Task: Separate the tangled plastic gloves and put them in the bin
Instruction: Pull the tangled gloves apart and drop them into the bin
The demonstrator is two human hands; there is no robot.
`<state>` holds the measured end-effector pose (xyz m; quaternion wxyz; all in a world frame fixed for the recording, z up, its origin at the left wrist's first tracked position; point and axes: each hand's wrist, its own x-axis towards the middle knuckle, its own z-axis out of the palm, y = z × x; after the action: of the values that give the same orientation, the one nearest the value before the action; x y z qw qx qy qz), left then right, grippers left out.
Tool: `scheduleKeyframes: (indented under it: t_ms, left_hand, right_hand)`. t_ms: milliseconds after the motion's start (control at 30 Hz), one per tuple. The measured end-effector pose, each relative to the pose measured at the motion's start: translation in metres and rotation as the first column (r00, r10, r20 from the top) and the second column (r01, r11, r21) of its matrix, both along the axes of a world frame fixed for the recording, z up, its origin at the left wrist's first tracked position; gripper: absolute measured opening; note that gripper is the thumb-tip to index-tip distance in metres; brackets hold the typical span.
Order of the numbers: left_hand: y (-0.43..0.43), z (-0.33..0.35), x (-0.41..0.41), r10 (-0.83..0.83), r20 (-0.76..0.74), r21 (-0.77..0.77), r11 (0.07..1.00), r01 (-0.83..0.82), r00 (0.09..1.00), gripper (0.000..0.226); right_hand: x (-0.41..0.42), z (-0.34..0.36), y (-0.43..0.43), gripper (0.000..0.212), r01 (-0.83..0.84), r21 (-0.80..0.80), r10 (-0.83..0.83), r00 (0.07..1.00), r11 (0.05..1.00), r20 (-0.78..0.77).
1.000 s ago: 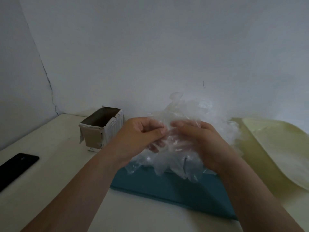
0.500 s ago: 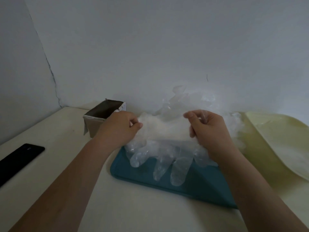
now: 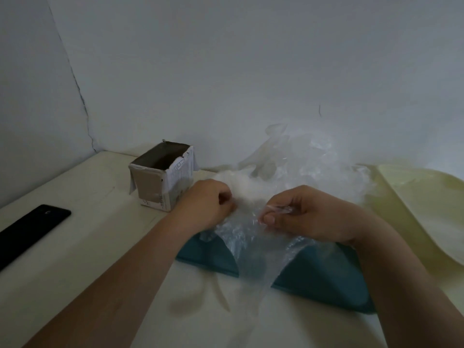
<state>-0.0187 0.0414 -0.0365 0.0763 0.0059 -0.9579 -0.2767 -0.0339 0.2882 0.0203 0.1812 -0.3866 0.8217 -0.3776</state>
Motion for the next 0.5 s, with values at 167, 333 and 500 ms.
scheduleKeyframes:
  t_ms: [167,333,500]
  left_hand:
    - [-0.008,0.024,0.003,0.013,-0.136,0.09,0.996,-0.001,0.991,0.008]
    - [-0.016,0.038,0.004,-0.114,-0.309,-0.068,0.993,0.098,0.944,0.024]
    - [0.003,0.038,0.008,-0.189,-0.63,-0.201,0.977,0.077,0.753,0.015]
  right_hand:
    - [-0.001,0.003,-0.001,0.012,0.082,-0.073,-0.088,0.992,0.994,-0.087]
    - [0.004,0.012,-0.002,0.015,0.169,-0.393,-0.251,0.953,0.904,-0.167]
    - [0.002,0.01,0.002,0.013,0.261,-0.285,-0.311,0.94,0.922,-0.143]
